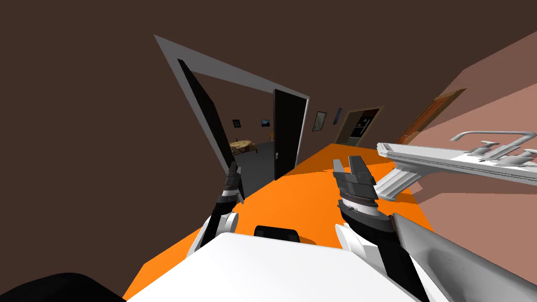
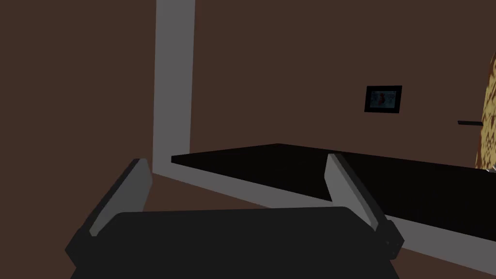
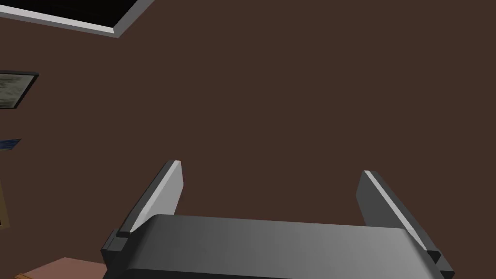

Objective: Push the door open

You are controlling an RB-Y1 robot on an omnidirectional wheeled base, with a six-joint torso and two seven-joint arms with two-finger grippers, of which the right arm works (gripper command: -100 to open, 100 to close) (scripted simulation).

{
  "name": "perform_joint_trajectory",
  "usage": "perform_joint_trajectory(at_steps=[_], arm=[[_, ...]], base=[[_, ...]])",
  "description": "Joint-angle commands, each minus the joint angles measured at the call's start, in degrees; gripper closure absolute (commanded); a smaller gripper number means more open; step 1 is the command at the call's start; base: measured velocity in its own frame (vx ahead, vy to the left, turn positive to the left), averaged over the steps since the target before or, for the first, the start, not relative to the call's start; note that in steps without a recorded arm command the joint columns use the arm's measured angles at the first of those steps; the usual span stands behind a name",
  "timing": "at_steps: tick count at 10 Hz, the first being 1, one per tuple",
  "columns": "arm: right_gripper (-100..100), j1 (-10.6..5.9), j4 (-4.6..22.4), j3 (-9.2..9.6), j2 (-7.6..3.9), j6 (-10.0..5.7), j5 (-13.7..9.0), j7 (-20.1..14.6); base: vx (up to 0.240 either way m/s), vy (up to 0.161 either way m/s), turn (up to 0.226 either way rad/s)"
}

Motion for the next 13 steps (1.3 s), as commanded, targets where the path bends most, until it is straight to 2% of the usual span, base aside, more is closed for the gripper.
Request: perform_joint_trajectory(at_steps=[1,8,13], arm=[[-100,-0.66,2.0,0.12,-0.44,-0.44,0.2,-0.7],[-100,-3.24,9.7,0.59,-1.97,-2.15,1.2,-3.4],[-100,-5.62,16.8,1.03,-3.25,-3.73,2.0,-6.0]], base=[[0.045,0.002,0.075],[0.108,-0.011,0.039],[0.091,-0.012,0.052]])
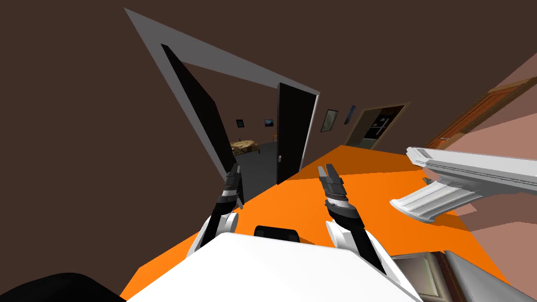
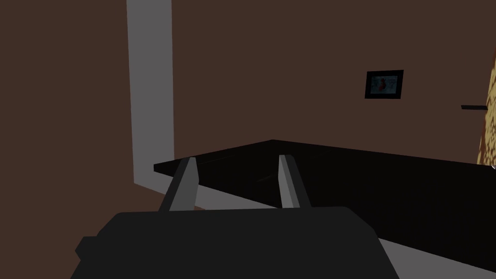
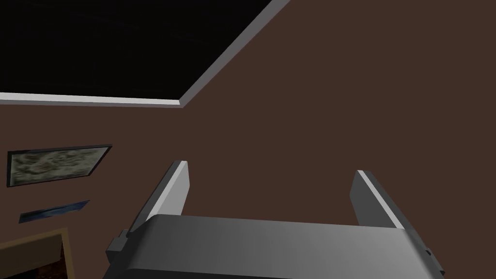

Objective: Push the door open

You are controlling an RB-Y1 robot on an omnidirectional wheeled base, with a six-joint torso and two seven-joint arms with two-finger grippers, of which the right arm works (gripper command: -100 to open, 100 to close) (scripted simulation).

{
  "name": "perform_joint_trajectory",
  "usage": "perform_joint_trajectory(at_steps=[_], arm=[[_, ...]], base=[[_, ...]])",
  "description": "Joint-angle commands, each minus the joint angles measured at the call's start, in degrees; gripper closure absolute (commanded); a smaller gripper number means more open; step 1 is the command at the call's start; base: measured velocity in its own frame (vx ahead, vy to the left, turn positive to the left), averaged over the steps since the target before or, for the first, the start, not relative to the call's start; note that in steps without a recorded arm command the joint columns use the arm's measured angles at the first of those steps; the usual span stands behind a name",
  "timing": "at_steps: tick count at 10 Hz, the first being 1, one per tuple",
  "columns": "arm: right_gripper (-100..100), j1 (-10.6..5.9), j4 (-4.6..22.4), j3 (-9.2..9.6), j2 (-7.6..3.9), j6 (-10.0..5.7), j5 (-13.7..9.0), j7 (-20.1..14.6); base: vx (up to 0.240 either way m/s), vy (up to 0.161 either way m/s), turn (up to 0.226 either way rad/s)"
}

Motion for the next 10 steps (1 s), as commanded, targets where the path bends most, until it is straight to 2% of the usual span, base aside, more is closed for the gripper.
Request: perform_joint_trajectory(at_steps=[1,10], arm=[[-100,-1.24,2.9,-0.02,-0.51,-0.65,0.3,-1.0],[-100,-6.64,18.8,0.97,-3.17,-4.24,2.2,-6.8]], base=[[0.114,-0.010,0.067],[0.096,-0.018,0.066]])
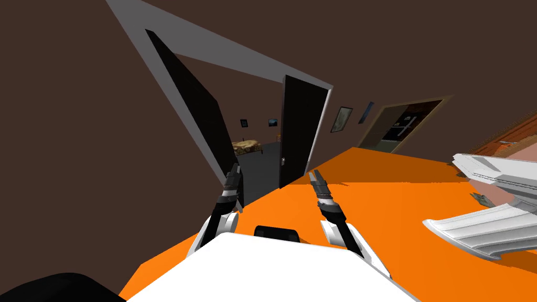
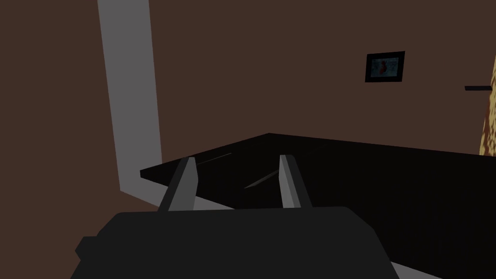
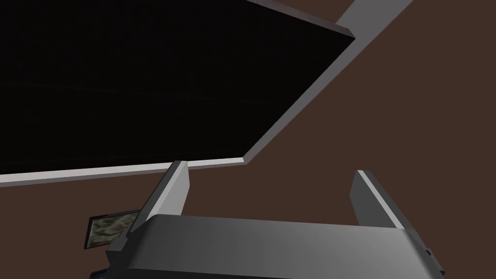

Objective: Push the door open

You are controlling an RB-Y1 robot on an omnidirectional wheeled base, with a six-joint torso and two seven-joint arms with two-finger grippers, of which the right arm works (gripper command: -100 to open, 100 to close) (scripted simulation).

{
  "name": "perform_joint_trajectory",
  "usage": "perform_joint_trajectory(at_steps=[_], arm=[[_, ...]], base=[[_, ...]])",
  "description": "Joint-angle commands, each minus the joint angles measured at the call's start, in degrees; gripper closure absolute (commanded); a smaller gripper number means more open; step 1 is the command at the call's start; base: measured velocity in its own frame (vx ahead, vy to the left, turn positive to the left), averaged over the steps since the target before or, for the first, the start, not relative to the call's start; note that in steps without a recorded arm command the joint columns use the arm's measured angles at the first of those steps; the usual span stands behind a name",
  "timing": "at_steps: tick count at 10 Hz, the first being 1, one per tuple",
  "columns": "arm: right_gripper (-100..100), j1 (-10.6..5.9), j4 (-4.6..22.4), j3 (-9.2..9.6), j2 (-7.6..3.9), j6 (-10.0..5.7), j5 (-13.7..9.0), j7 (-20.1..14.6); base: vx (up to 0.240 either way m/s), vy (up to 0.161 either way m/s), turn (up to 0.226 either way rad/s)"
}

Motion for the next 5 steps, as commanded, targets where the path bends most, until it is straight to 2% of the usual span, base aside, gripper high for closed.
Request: perform_joint_trajectory(at_steps=[1,3,4,5], arm=[[-100,-0.54,1.9,0.12,-0.10,-0.57,0.2,-0.4],[-100,-1.84,5.4,0.36,-0.72,-1.43,0.6,-1.8],[-100,-1.84,5.8,0.36,-0.72,-1.43,0.6,-1.8],[-100,-2.50,7.8,0.48,-1.03,-1.87,0.9,-2.5]], base=[[0.072,-0.021,0.018],[0.062,-0.027,0.056],[0.055,-0.020,0.028],[0.063,-0.002,0.045]])
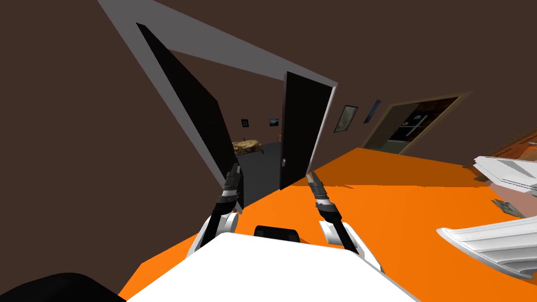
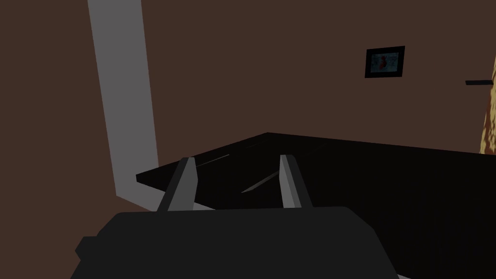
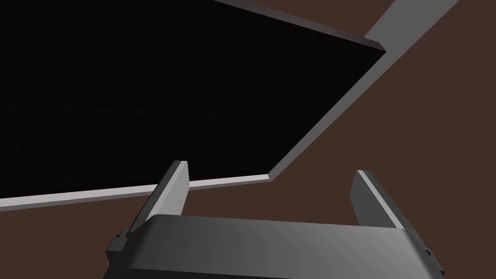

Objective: Push the door open

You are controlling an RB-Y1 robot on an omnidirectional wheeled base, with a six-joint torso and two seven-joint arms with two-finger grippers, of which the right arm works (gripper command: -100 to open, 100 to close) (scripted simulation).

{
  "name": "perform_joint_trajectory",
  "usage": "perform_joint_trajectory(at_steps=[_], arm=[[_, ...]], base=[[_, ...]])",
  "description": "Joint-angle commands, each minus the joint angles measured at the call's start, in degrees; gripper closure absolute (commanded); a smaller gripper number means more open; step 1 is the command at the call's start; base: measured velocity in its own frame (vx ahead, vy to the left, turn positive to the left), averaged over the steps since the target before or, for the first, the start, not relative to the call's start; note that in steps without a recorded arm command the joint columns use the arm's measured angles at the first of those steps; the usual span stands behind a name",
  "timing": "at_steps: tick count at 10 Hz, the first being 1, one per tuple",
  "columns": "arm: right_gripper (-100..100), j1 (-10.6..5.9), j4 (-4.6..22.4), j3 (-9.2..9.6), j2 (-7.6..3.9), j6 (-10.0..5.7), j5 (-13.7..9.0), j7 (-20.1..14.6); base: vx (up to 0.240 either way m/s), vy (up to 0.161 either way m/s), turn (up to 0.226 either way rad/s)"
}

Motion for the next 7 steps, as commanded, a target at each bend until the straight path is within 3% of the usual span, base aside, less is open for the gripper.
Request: perform_joint_trajectory(at_steps=[1,7], arm=[[-100,-0.73,2.8,0.29,-0.36,-0.75,0.4,-1.1],[-100,-4.08,12.2,0.90,-1.90,-2.97,1.6,-4.6]], base=[[0.076,-0.013,0.059],[0.083,-0.026,0.066]])
